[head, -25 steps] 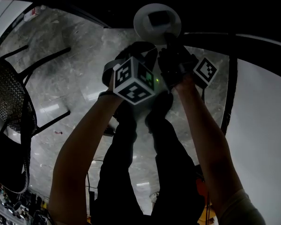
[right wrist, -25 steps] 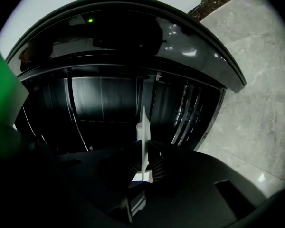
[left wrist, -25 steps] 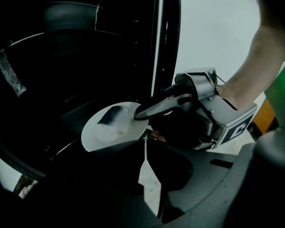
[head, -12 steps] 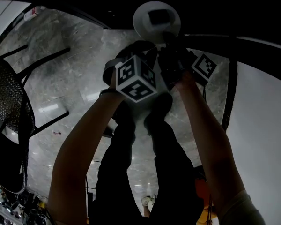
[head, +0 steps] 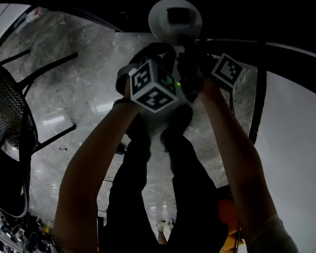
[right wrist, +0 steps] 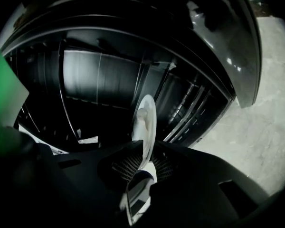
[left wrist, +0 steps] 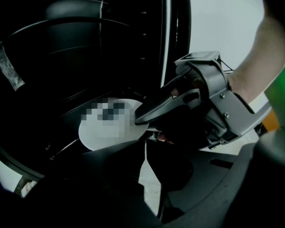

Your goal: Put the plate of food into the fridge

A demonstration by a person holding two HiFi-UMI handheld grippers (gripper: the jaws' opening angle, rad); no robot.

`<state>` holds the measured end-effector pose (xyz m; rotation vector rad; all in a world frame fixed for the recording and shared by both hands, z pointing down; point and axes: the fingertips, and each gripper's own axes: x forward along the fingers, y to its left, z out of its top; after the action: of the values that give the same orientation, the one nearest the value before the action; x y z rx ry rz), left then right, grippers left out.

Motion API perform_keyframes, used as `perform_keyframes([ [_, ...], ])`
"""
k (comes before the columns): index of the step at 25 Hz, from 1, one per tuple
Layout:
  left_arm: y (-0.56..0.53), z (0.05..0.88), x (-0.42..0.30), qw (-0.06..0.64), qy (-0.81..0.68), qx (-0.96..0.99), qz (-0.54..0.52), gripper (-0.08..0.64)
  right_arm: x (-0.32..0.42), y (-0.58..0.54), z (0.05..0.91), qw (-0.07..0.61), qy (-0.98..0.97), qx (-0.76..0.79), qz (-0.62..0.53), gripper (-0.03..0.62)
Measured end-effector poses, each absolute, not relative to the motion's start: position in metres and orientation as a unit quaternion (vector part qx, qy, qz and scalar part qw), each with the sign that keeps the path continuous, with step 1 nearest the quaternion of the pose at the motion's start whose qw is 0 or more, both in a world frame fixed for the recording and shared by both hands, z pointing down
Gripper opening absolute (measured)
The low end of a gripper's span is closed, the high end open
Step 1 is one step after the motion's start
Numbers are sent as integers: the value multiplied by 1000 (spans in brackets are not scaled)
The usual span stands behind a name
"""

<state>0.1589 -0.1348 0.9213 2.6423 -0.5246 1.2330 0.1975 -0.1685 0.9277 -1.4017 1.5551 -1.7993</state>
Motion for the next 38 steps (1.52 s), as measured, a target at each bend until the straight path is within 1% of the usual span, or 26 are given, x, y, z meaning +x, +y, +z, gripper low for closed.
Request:
perform_keyframes([
  [3,-136,923,160,89,-178,887,416,18,195,-170,926,182,564,-491,-639,45],
  [5,-137,925,159,92,-181,886,416,18,193,-172,925,166,576,-490,-633,80],
  [8,-138,925,160,91,-183,887,415,18,192,-173,923,144,592,-492,-622,104],
  [14,-143,923,165,92,-192,886,412,18,194,-175,918,134,606,-491,-611,110],
  [16,-143,924,168,98,-193,886,410,18,197,-174,920,114,612,-493,-608,110],
  [20,-148,928,167,107,-205,884,406,18,195,-169,926,49,633,-494,-593,118],
  [23,-152,926,169,114,-213,883,401,18,195,-164,927,26,641,-496,-585,127],
  [27,-153,924,173,118,-214,885,396,18,199,-163,924,26,645,-499,-578,127],
  [32,-156,925,175,113,-219,889,385,18,206,-168,929,54,627,-512,-584,126],
  [35,-161,924,174,105,-220,890,385,18,205,-171,928,58,629,-510,-584,126],
  [37,-163,919,173,103,-227,892,378,18,206,-173,926,61,626,-515,-583,112],
  [38,-164,916,173,101,-230,893,374,18,207,-174,924,62,624,-518,-581,87],
])
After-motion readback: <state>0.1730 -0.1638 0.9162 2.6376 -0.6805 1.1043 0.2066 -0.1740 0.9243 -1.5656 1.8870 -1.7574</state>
